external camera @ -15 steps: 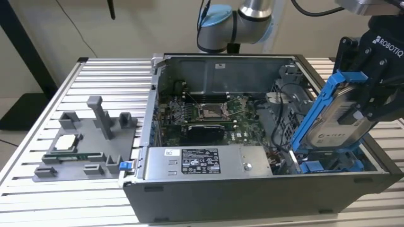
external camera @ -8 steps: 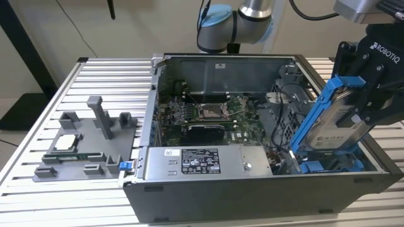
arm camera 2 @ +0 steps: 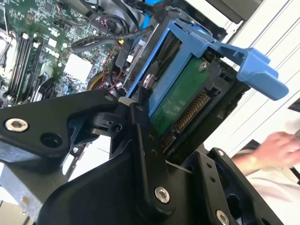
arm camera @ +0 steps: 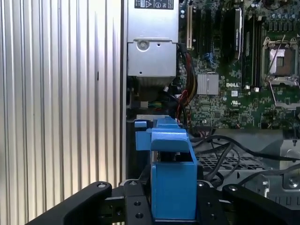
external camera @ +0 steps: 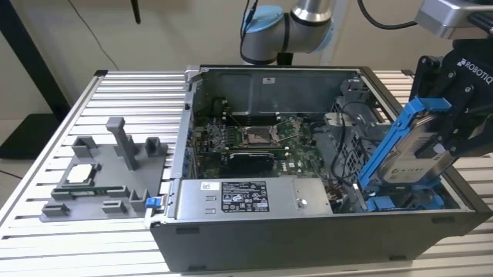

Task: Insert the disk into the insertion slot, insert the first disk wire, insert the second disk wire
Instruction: 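Insert the disk into the insertion slot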

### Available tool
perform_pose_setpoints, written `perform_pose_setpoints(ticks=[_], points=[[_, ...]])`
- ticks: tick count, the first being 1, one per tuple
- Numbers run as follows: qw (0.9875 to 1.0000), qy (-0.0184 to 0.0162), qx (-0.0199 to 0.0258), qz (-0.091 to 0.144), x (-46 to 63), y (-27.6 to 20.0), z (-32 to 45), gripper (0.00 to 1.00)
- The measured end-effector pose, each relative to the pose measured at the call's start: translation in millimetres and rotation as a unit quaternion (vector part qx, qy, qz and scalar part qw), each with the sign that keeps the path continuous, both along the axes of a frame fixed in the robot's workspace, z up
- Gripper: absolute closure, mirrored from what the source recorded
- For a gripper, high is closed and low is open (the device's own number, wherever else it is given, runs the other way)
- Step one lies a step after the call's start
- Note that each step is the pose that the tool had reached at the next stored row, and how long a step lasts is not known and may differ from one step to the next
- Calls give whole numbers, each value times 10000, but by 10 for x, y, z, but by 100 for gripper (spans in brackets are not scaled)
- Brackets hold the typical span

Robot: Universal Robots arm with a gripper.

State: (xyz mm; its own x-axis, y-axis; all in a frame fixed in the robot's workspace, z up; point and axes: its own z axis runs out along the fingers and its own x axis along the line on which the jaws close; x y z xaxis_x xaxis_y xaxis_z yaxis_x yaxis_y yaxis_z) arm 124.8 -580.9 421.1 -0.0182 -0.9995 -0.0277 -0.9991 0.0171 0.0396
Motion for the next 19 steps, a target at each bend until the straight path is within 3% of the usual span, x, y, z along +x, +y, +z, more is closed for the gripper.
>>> perform_pose_setpoints(ticks=[14, 19], points=[[10000, 0, 91, 0, 48, 0, -129, 0], [9999, 0, 101, 0, 72, 0, -165, 0]])
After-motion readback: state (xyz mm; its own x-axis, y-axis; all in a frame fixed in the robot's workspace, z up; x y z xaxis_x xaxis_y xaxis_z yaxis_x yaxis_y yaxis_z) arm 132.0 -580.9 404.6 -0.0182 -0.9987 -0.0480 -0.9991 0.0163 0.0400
